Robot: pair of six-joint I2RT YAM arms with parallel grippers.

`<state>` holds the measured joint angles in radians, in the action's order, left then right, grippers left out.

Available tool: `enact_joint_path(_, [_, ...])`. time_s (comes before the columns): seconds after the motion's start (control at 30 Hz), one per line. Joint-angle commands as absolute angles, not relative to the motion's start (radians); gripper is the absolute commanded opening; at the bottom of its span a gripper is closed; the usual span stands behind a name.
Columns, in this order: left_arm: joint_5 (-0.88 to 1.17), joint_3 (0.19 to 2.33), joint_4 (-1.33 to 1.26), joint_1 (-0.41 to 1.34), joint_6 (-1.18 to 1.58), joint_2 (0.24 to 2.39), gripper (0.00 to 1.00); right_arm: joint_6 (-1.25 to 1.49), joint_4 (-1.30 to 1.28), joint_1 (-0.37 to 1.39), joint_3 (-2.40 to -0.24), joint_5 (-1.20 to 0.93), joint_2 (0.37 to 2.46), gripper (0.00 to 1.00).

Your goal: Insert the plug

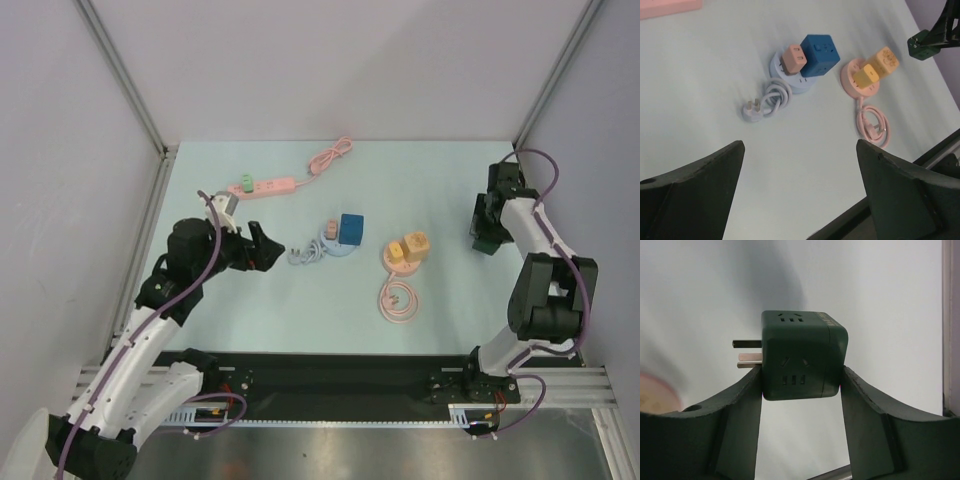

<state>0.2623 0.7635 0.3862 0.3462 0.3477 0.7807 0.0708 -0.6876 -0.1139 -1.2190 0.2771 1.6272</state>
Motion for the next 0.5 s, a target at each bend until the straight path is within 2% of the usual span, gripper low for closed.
enact_joint_path(0.0, [0.306, 0.87, 0.39, 0.336, 0.342, 0.795, 1.0, 0.095, -0.726, -0.08, -1.325, 0.158, 1.485, 0.0])
enact_joint_path(0.2, [0.486, 0.887, 0.368, 0.334, 0.377, 0.833, 0.88, 0.231, -0.551, -0.003, -1.296, -0.398, 1.277, 0.0])
enact_joint_path(0.23, [0.492, 0.884, 0.367, 0.334, 0.38, 0.831, 0.88, 0.268, -0.517, 0.055, -1.26, -0.438, 1.26, 0.0])
enact_joint_path(0.37, [0.437, 0.903, 0.419, 0.318, 0.405, 0.83, 0.84, 0.325, -0.482, 0.348, -1.229, -0.332, 1.241, 0.0])
enact_joint_path(0.47, [0.492, 0.919, 0.466, 0.299, 0.387, 0.853, 0.81, 0.359, -0.323, 0.461, -1.116, -0.467, 1.221, 0.0])
